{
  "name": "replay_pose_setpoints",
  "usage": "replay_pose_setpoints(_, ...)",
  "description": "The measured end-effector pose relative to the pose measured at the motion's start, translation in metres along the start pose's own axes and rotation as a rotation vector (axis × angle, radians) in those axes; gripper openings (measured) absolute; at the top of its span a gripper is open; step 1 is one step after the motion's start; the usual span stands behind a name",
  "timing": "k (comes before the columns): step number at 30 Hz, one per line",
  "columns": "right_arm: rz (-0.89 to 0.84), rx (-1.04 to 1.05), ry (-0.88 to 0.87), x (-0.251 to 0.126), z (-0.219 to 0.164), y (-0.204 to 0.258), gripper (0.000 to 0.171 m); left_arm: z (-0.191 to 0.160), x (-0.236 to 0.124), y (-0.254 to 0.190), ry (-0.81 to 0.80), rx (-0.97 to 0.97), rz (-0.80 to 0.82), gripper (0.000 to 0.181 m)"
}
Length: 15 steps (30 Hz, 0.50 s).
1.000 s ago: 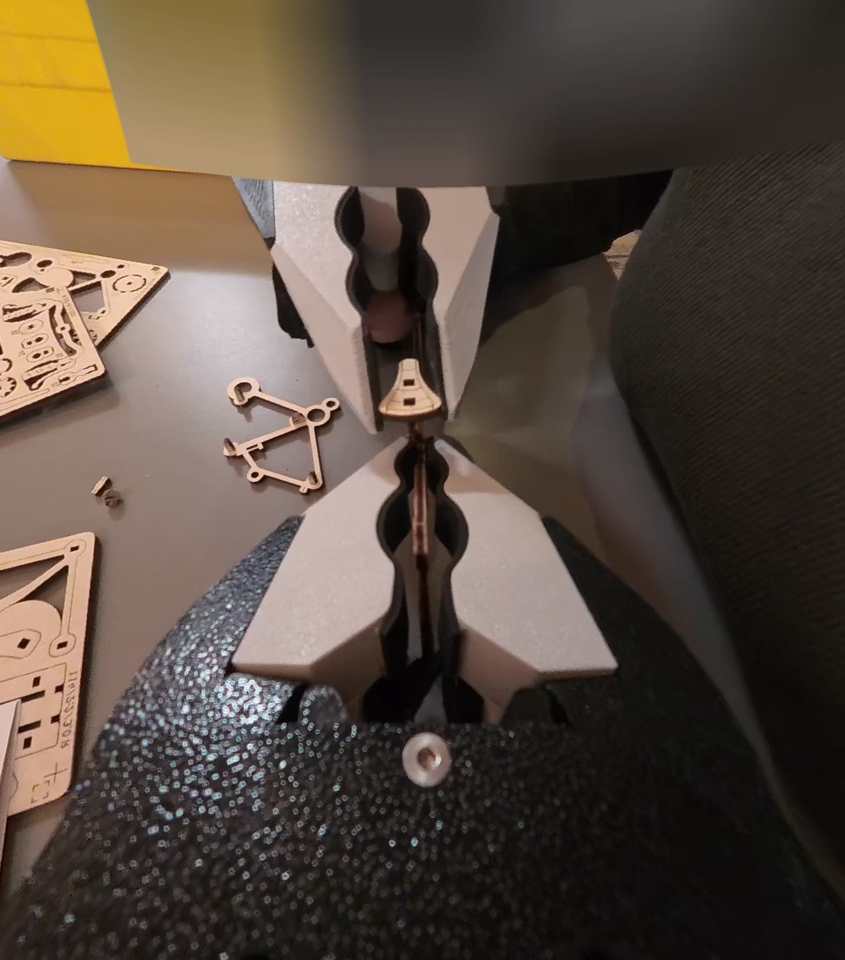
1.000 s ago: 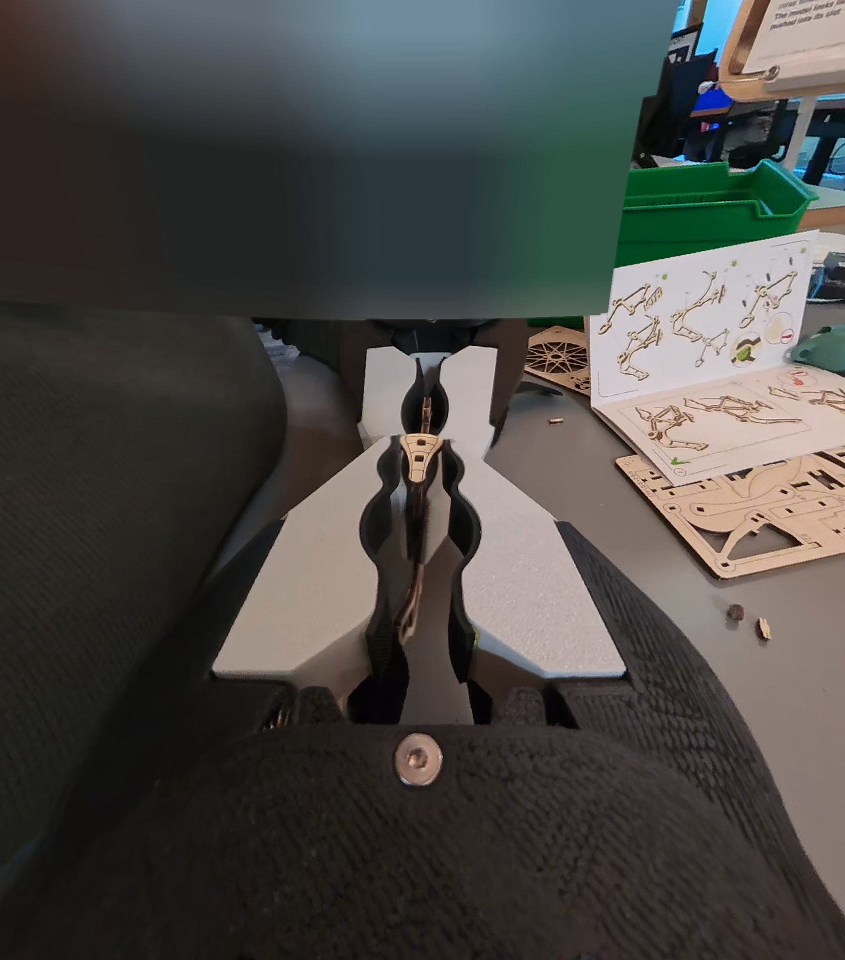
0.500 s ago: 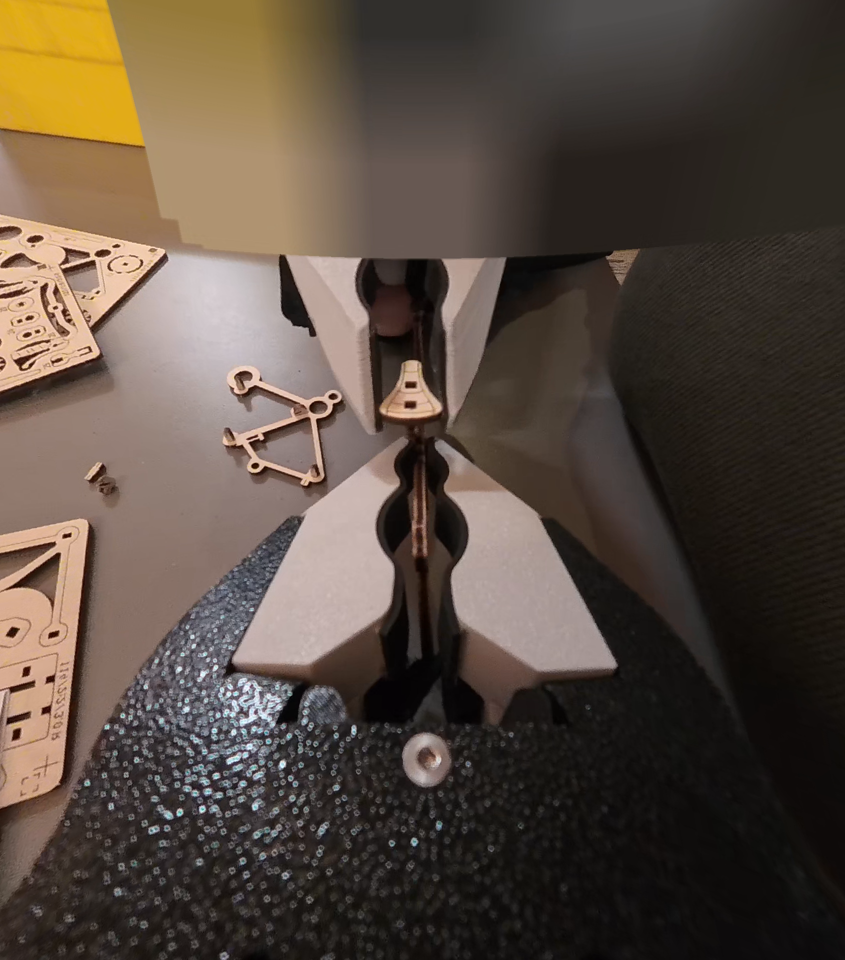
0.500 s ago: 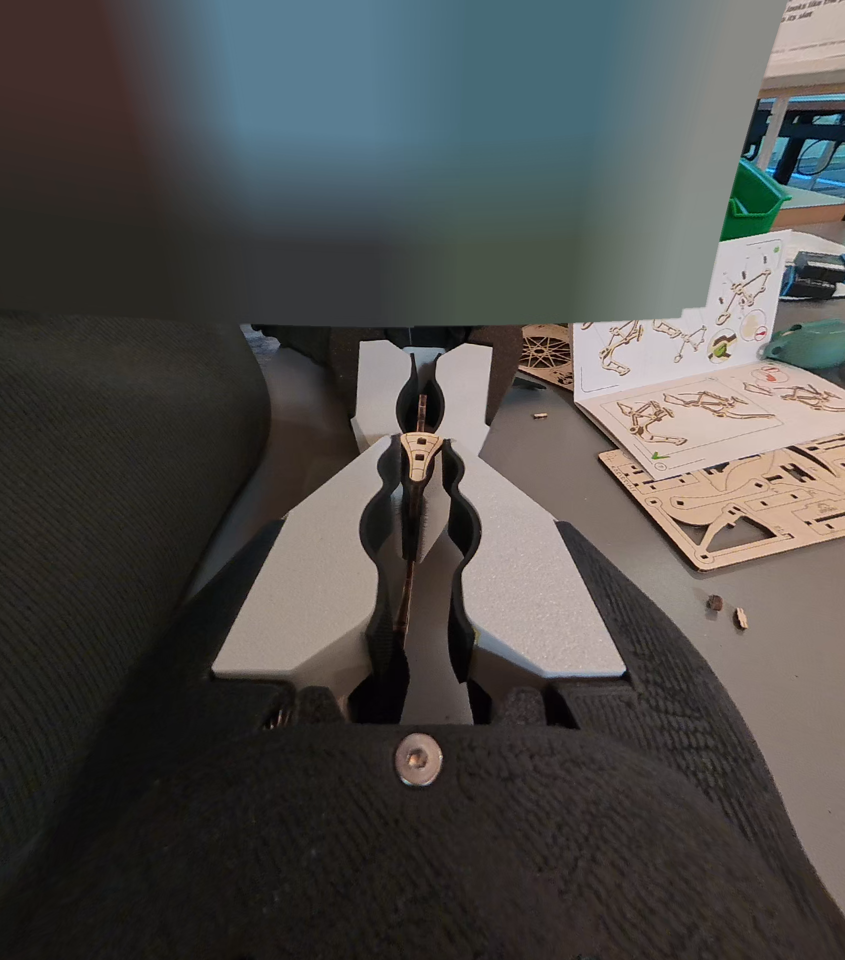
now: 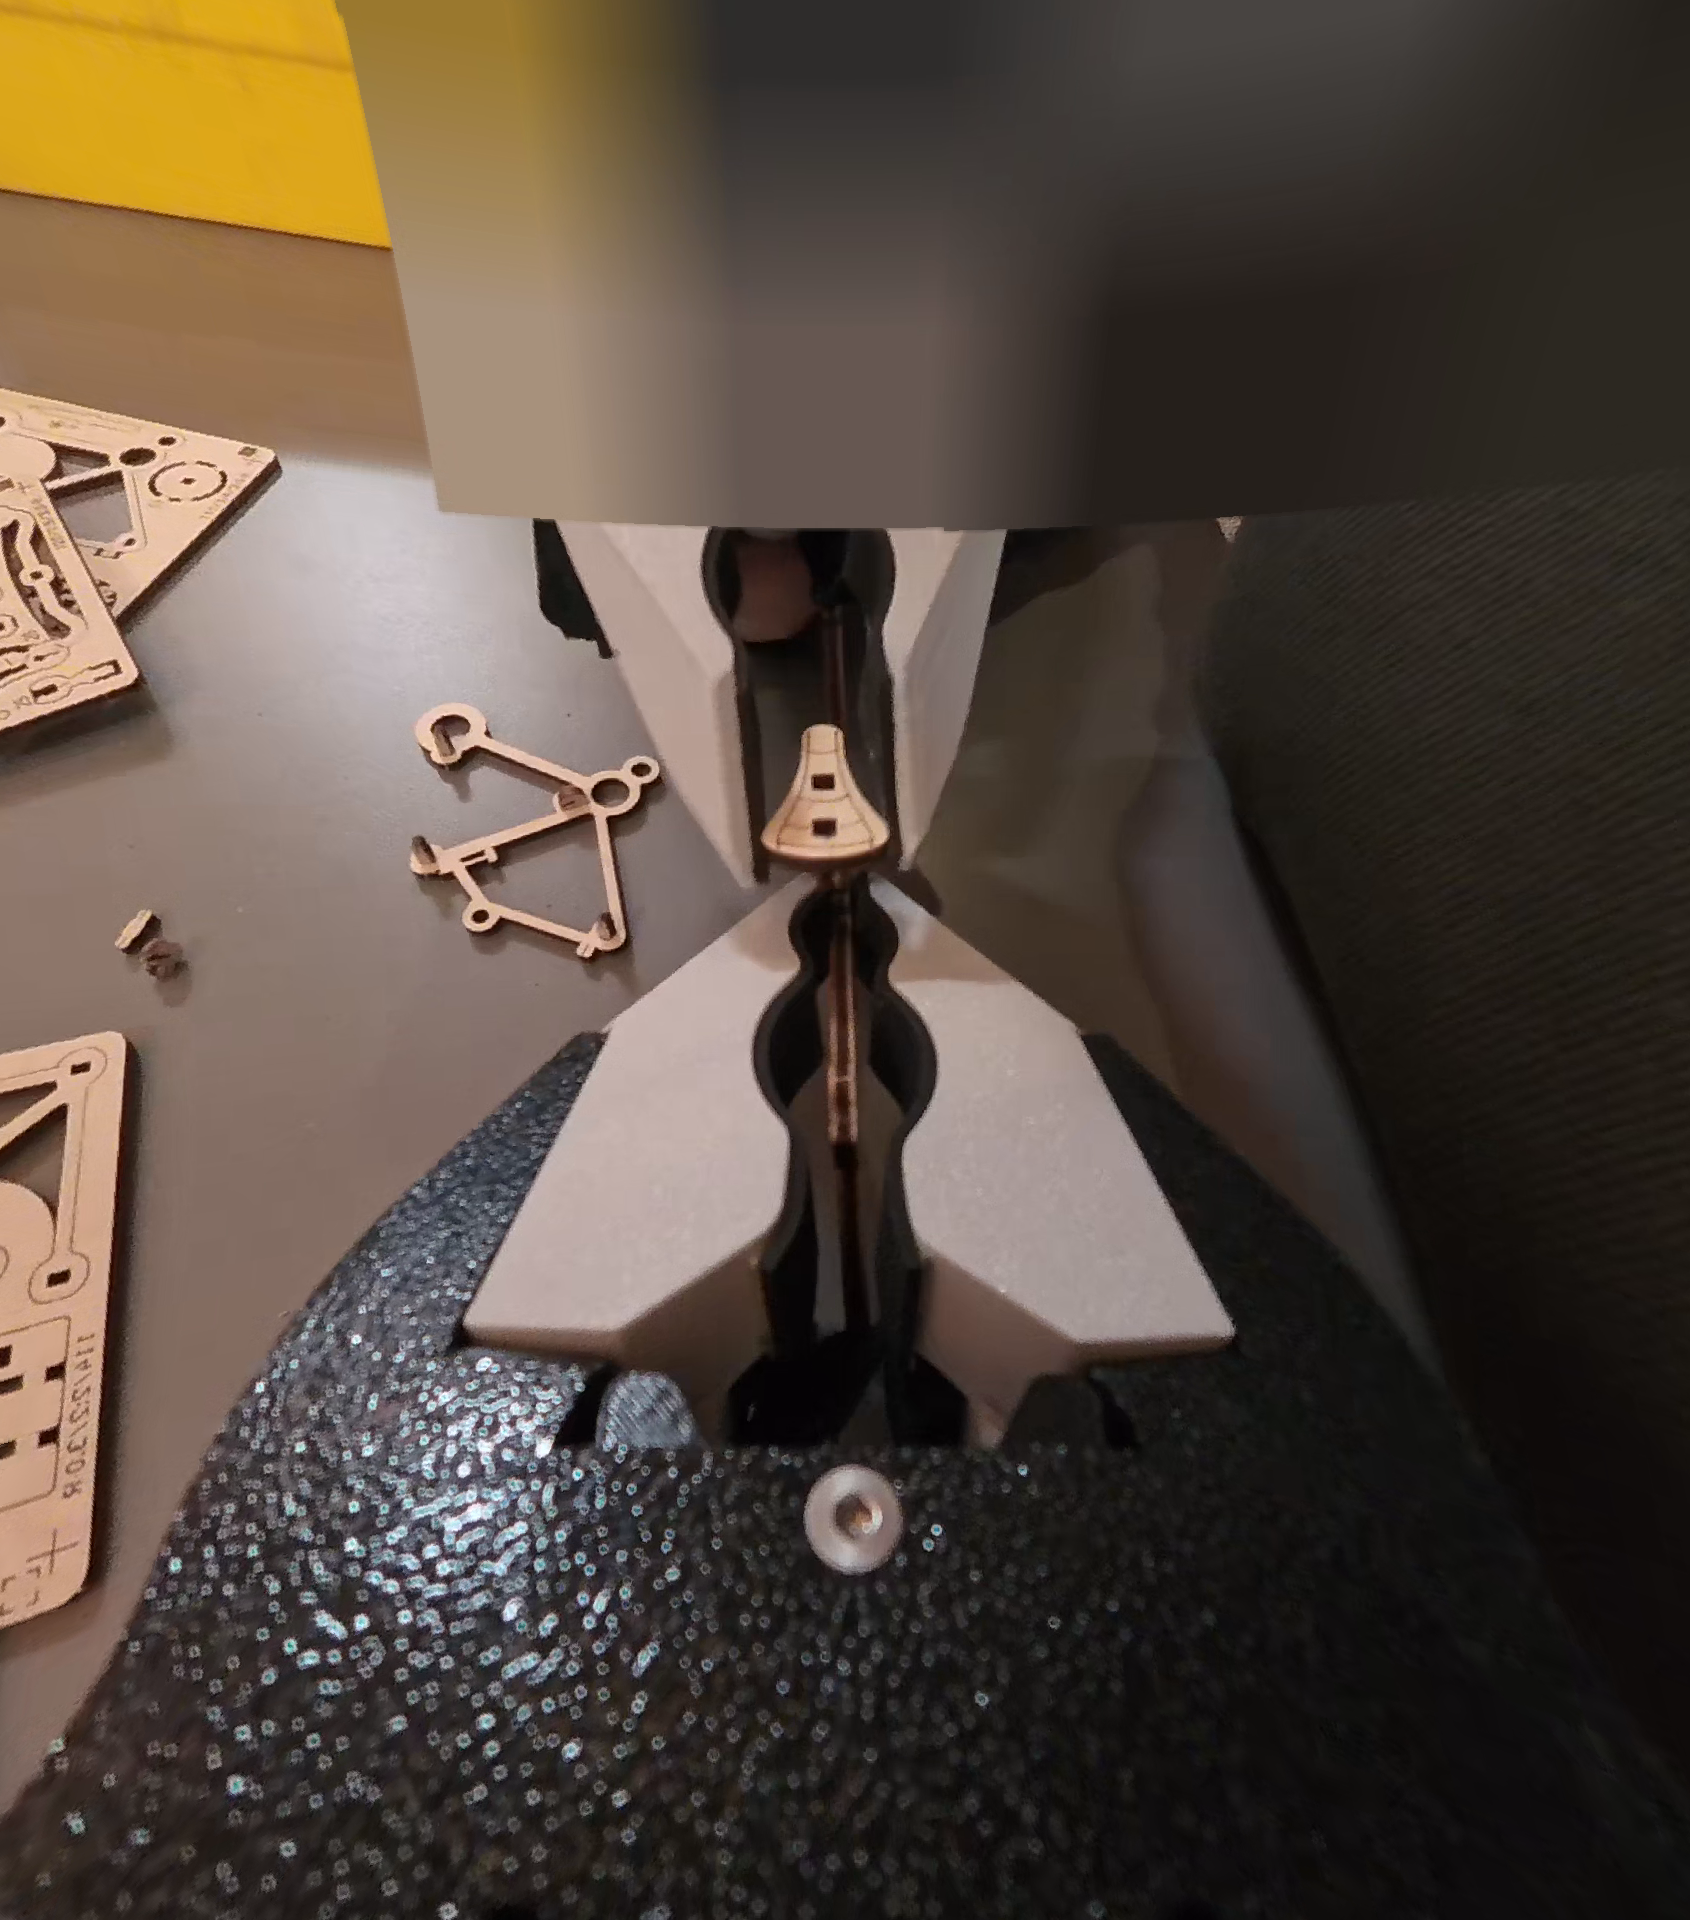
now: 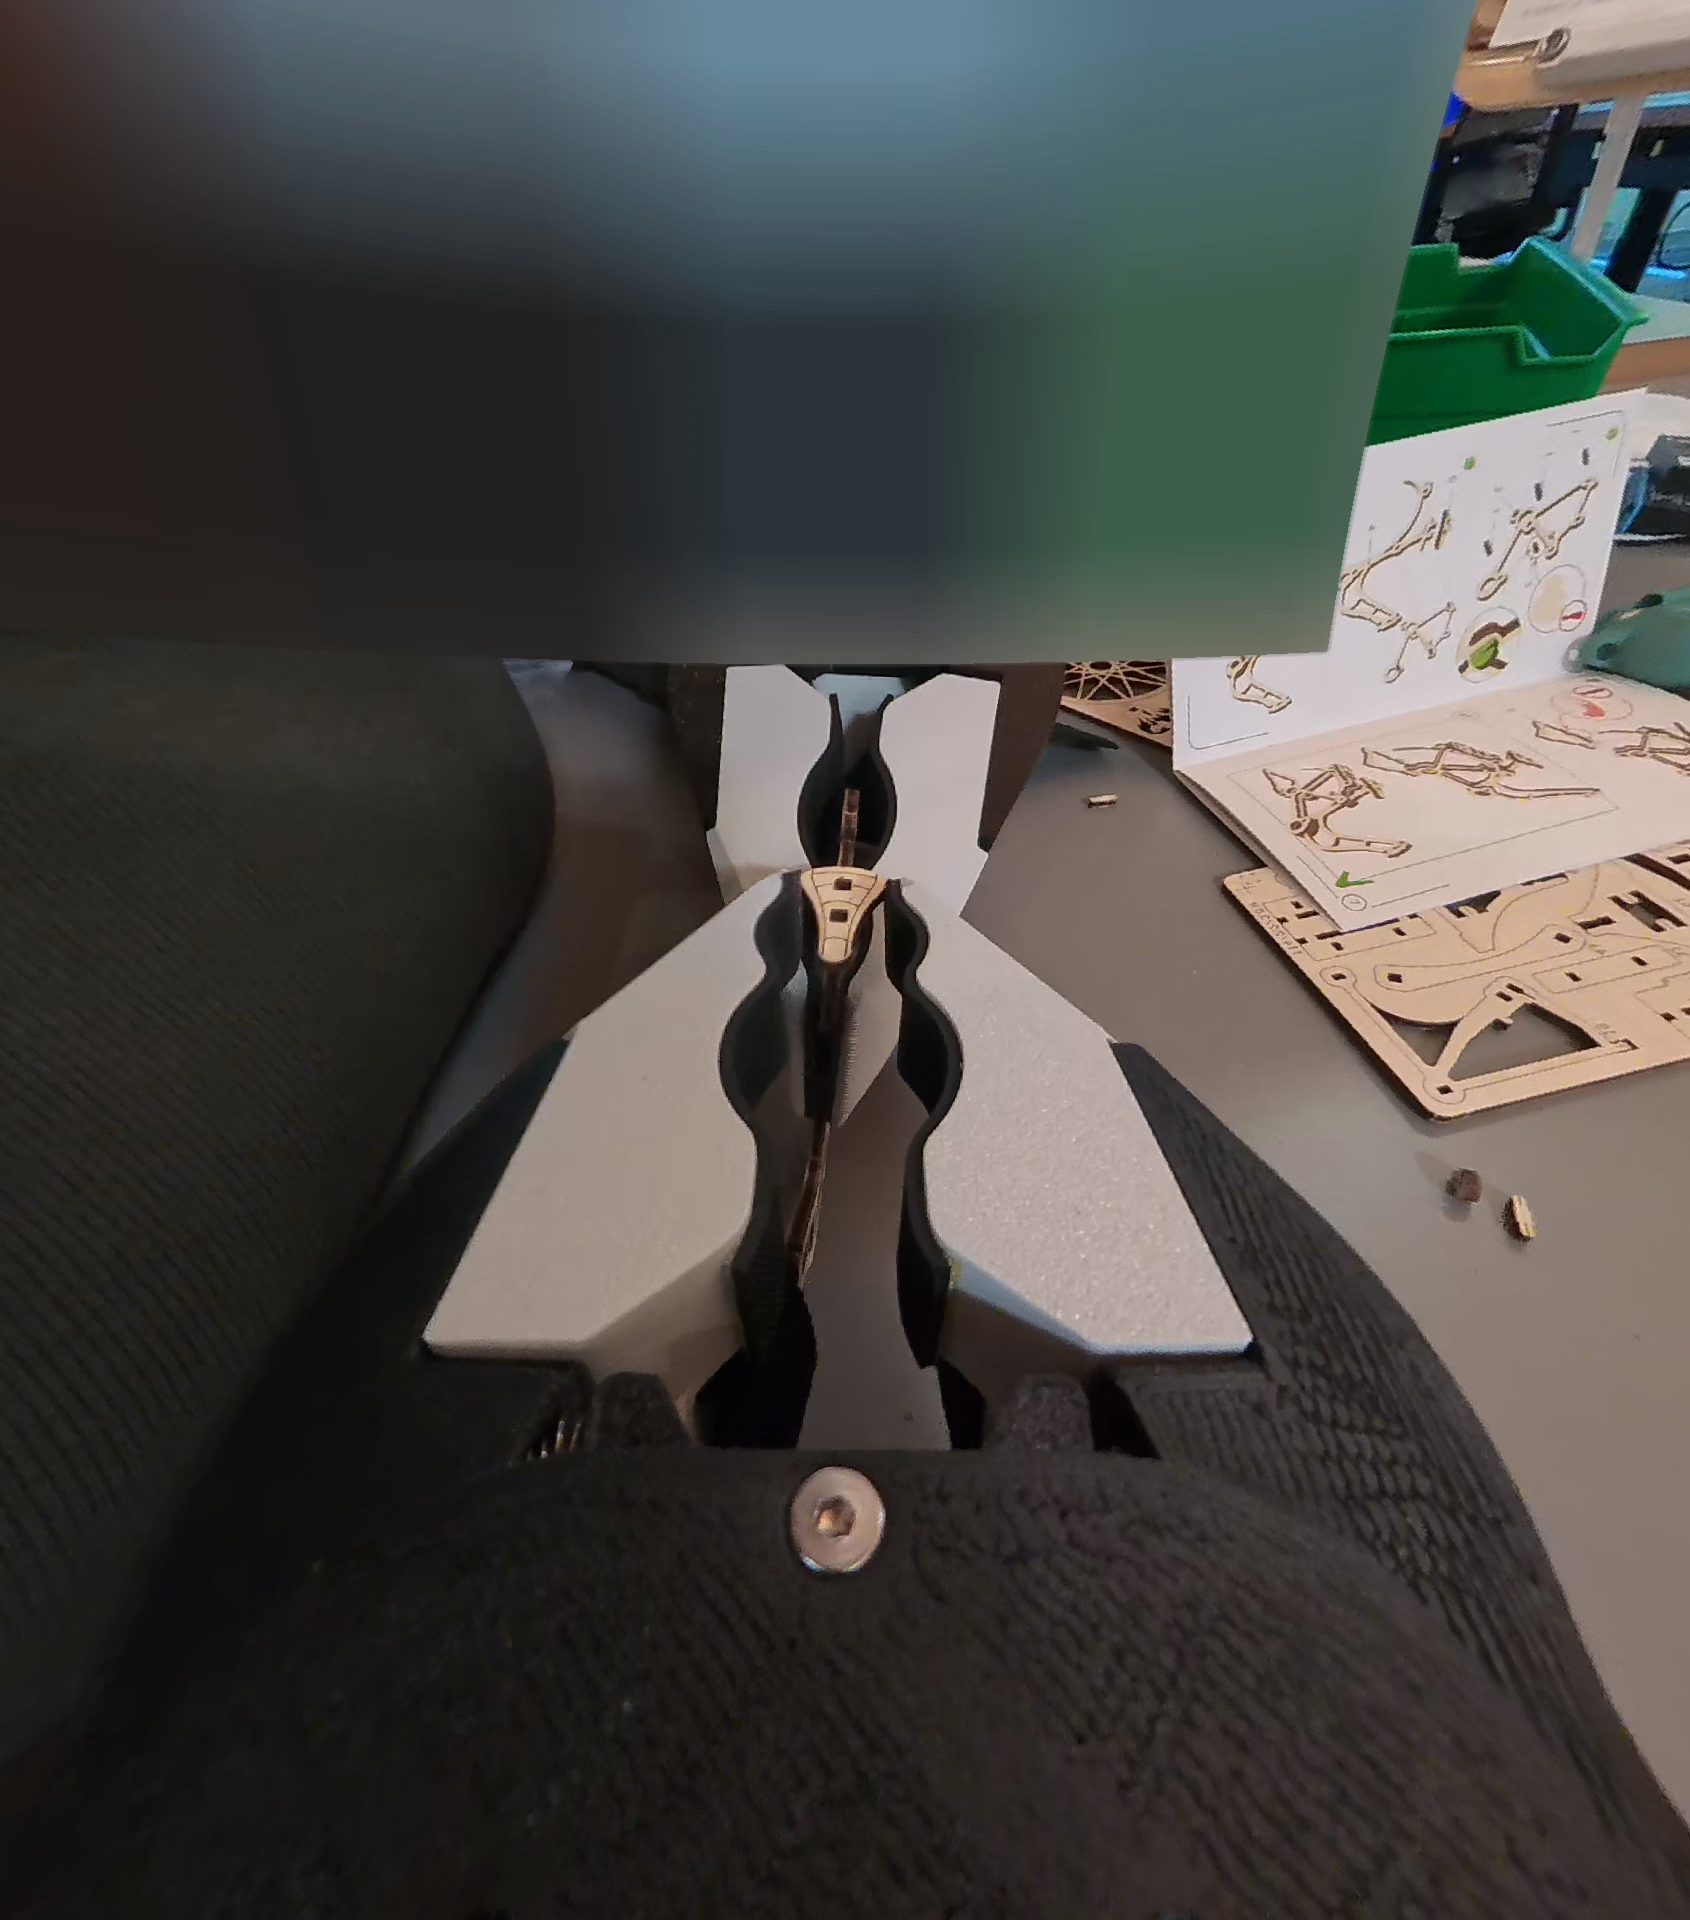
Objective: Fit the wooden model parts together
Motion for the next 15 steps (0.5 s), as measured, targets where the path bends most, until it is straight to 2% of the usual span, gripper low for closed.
replay_pose_setpoints(9,0.023,0.031,-0.021,-0.0017,0.0013,-0.0006,0.015,0.0007,-0.0003,0.0005,-0.008,-0.019,-0.015,0.000)
replay_pose_setpoints(15,0.014,0.046,-0.033,-0.0034,0.0020,-0.0030,0.022,0.0012,-0.0009,0.0004,-0.014,-0.022,-0.020,0.000)
Point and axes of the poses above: each gripper's, where its closed fingertips meet, x out along the fingers, z out of its top, y = z × x across the jaws, the point moved 4 cm from there along -x, back along the fingers, and after that the axes turned 2 degrees about z, right-handed, at the moved point
